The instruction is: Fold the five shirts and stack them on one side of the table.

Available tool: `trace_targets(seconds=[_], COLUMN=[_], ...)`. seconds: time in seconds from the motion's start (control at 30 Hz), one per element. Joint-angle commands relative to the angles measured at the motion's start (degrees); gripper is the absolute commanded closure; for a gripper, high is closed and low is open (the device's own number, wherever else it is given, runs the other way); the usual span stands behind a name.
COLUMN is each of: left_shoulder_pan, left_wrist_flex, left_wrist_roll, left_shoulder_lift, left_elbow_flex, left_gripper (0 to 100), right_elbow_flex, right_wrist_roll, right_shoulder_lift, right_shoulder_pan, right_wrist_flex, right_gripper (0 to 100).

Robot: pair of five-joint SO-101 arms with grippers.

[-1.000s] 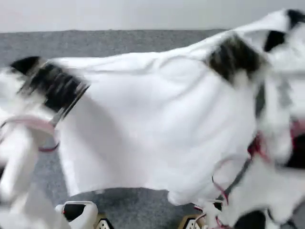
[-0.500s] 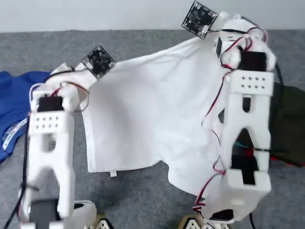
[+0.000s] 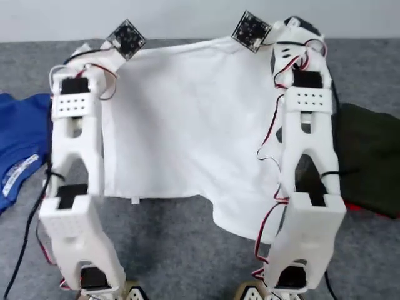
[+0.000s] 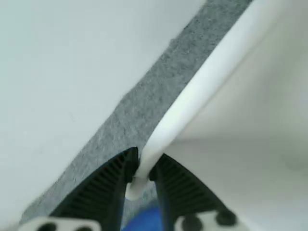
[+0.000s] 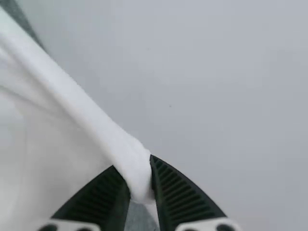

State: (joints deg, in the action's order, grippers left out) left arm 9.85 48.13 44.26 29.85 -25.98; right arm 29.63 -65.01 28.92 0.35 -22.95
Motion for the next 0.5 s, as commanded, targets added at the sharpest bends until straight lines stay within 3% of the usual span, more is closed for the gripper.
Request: trace_targets(seconds=[0.0,0.27,0.47], left_shoulder_pan=[1.4,0.7,-1.8], left_wrist_flex=[7.2,23.2,32.5], left_wrist_roll=[0.3,0.2,0.3], left_shoulder_lift=[3.3,10.0,11.7], left_elbow_flex=[-12.6,-26.5,-29.1], left_gripper=[99,99,99], right_elbow_flex=[0.8,0.5,1.3], right_wrist_roll=[-0.7,-0.8,-3.1], right_shoulder_lift=[0.8,4.0,2.9], right_shoulder_pan=[0.1,0.5,0.5], right_wrist_flex=[4.8,1.6,-14.5], right_gripper=[98.8,98.8,98.8])
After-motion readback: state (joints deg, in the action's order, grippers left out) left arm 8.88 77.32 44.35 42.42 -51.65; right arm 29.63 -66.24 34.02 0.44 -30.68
